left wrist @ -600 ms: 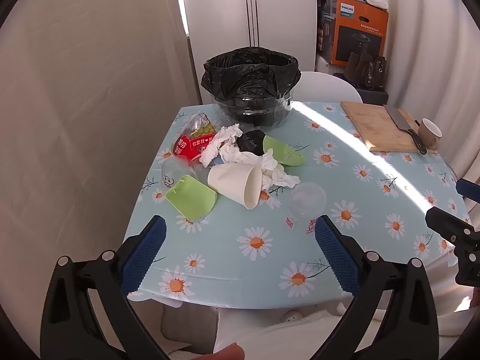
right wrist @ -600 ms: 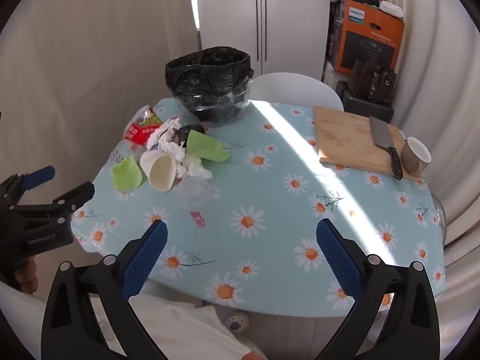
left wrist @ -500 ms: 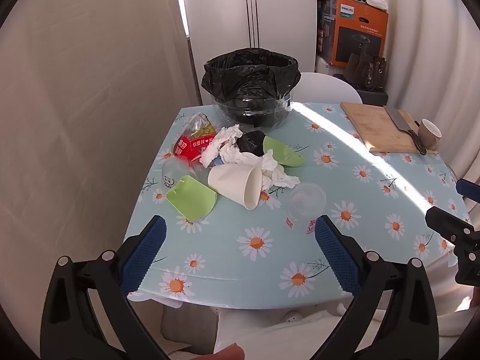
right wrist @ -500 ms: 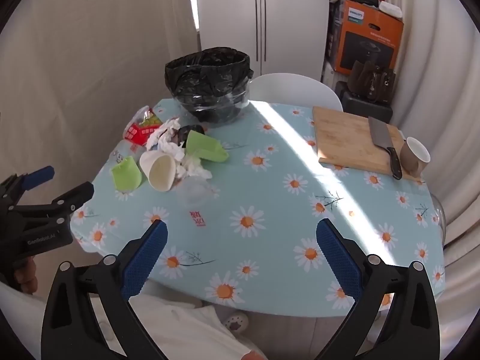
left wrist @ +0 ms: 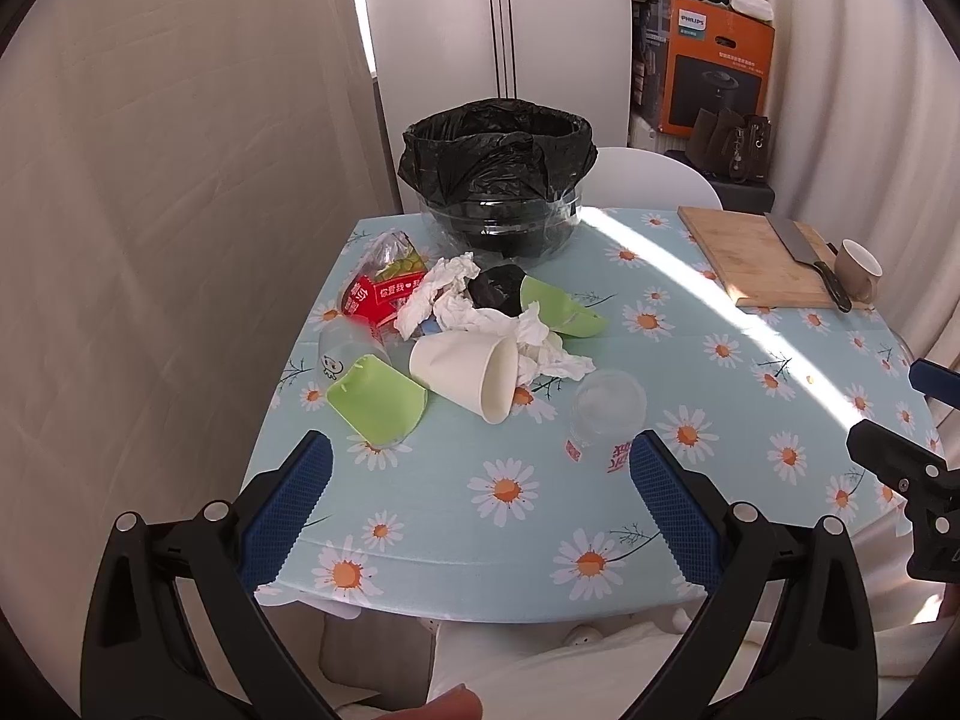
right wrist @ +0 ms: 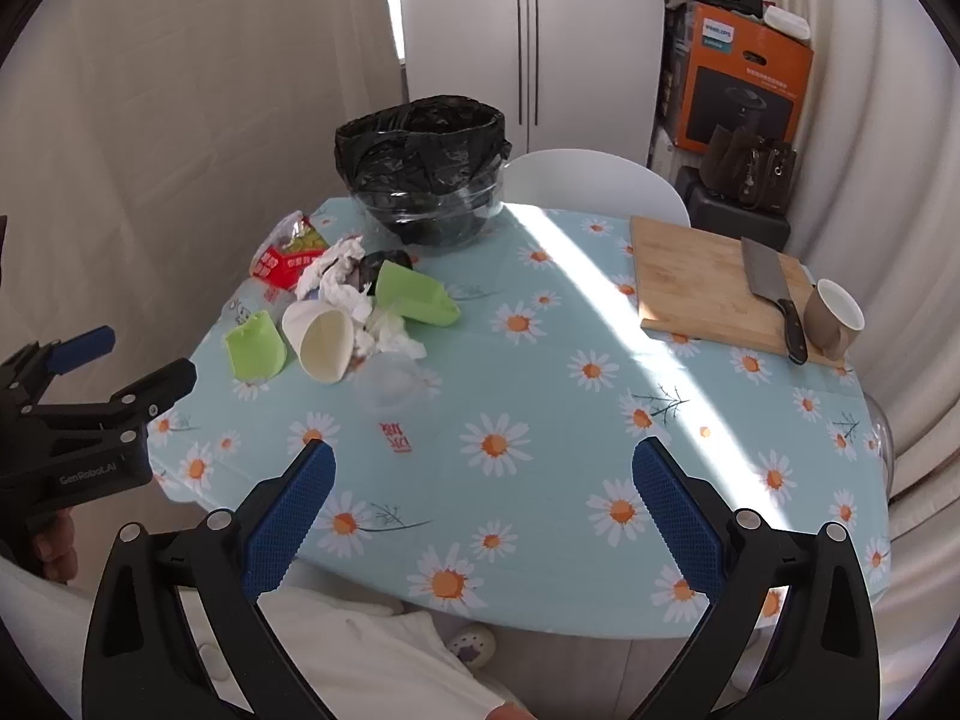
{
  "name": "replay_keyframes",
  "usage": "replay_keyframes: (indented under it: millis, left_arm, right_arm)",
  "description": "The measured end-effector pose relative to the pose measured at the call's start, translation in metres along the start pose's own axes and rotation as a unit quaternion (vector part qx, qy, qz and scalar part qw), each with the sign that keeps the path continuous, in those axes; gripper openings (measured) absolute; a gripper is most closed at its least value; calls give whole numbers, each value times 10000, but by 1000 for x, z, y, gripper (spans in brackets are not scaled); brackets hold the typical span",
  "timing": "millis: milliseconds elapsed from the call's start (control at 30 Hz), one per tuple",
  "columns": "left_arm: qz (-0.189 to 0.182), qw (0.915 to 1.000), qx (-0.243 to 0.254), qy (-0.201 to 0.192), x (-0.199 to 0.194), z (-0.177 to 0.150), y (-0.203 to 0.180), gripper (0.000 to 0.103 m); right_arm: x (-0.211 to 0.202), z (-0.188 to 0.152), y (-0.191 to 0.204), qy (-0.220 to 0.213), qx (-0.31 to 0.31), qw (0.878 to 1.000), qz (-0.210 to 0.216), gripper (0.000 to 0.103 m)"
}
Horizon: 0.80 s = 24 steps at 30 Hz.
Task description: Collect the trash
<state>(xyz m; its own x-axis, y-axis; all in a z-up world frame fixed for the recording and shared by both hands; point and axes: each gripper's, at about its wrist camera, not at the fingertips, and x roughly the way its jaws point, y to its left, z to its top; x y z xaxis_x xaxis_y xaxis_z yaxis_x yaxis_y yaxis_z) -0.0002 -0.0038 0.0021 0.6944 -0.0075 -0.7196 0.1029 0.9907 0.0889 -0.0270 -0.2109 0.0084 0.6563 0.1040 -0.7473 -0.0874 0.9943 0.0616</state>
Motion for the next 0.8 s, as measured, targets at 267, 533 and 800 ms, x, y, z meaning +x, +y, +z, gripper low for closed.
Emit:
replay_keyframes:
  millis: [267,533,800]
  left_arm:
    - [31,10000,83,-2,2,4,-7,97]
    - [1,9999,107,-4,2,4,-8,97]
    - [2,10000,64,6,1,2,-8,97]
  right_arm:
    - [2,0,-5,4,48,10000,-3,95]
    - [2,-2,-9,1,82,10000,-19,95]
    - [0,-4,-7,-8,37,10000,14,95]
